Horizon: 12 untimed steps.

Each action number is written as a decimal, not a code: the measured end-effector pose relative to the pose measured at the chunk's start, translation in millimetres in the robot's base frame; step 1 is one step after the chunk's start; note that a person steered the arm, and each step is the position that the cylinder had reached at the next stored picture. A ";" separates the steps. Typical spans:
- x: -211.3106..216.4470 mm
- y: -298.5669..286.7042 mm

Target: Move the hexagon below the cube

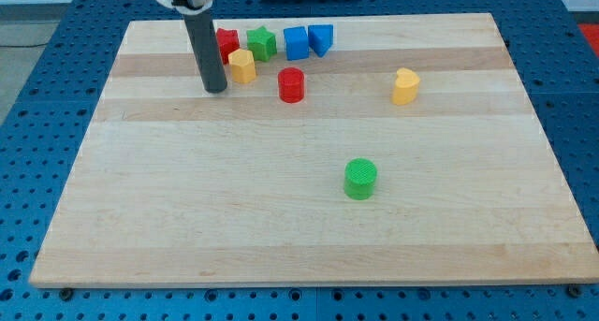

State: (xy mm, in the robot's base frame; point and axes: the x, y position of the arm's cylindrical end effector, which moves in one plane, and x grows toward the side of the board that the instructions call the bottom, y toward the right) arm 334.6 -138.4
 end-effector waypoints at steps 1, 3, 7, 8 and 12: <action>-8.1 12.7; -17.1 -9.3; -31.7 30.6; -23.1 57.3; -5.0 75.3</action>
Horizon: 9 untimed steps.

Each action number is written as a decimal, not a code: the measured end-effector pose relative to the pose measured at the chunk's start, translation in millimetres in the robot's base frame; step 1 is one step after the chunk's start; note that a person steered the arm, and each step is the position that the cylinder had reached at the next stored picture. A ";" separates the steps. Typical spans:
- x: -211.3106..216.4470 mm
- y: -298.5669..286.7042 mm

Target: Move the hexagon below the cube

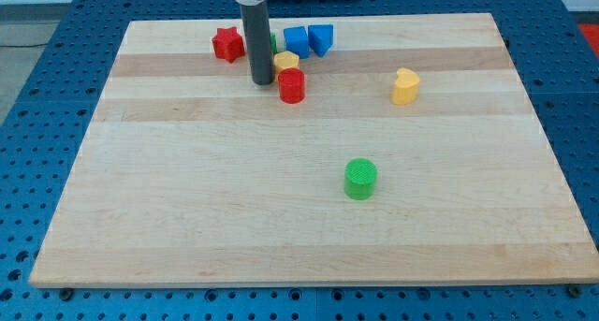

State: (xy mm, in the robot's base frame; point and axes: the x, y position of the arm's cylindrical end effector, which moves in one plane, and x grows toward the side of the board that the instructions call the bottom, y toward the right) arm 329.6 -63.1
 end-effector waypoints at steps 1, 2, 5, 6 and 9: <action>0.0 15.0; 0.0 19.1; -13.3 19.3; -13.4 19.3; 12.3 -44.6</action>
